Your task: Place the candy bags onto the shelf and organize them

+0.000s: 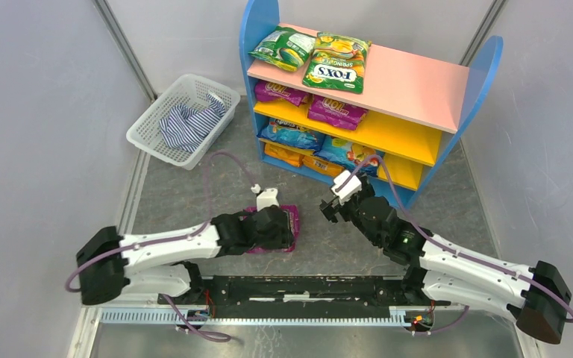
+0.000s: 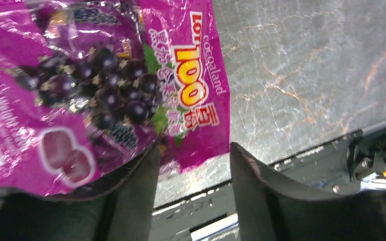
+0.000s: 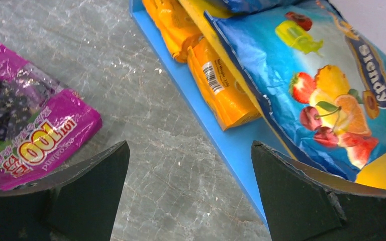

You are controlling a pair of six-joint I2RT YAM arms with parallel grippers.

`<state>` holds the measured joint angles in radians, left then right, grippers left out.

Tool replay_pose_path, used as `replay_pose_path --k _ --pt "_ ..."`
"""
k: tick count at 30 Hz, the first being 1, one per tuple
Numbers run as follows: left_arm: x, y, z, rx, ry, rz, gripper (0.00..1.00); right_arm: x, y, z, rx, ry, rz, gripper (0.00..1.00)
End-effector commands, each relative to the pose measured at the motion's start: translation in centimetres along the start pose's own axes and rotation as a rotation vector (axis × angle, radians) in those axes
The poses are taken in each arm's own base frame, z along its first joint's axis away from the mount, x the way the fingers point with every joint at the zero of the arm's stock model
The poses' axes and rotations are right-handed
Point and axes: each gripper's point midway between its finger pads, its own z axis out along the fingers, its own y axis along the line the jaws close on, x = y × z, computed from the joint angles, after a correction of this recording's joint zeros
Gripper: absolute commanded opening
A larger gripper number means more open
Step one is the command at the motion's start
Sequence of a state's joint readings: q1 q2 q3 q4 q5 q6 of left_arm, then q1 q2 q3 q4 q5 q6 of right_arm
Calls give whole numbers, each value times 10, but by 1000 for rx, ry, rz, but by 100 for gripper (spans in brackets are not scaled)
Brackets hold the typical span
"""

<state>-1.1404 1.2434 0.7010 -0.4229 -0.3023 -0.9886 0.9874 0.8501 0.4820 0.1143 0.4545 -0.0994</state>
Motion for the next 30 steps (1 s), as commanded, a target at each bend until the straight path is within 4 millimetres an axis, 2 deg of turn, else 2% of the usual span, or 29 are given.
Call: replay_pose_path --k 1,2,4,6,10,12,15,18,21,23,27,30 --pt "-20 -7 -33 122 -96 -52 72 4 16 2 -76 45 4 98" --pt "-25 -5 -41 131 -124 -71 84 7 19 4 -87 68 5 98" --pt "-36 6 -58 130 -182 -130 98 11 31 7 -137 94 15 98" --pt "-42 20 -68 106 -230 -216 100 10 53 10 -249 96 22 98" --pt "-46 61 -72 -24 -319 -354 100 9 97 12 -453 109 80 98" --pt "-56 82 -76 -128 -383 -377 100 12 107 15 -483 132 129 98" --pt "-73 96 -79 -228 -440 -351 100 15 122 16 -534 157 183 98" --pt "-86 116 -65 -302 -365 -309 100 20 141 9 -634 178 227 98" --pt "-96 122 -43 -197 -294 -349 100 28 164 -3 -772 207 265 98" --pt "-97 113 -33 -89 -281 -368 99 40 169 -5 -782 246 292 96" --pt "-78 99 -14 19 -209 -389 92 70 156 6 -635 323 331 92" --pt "-55 94 -3 73 -133 -422 81 76 145 15 -554 311 341 88"
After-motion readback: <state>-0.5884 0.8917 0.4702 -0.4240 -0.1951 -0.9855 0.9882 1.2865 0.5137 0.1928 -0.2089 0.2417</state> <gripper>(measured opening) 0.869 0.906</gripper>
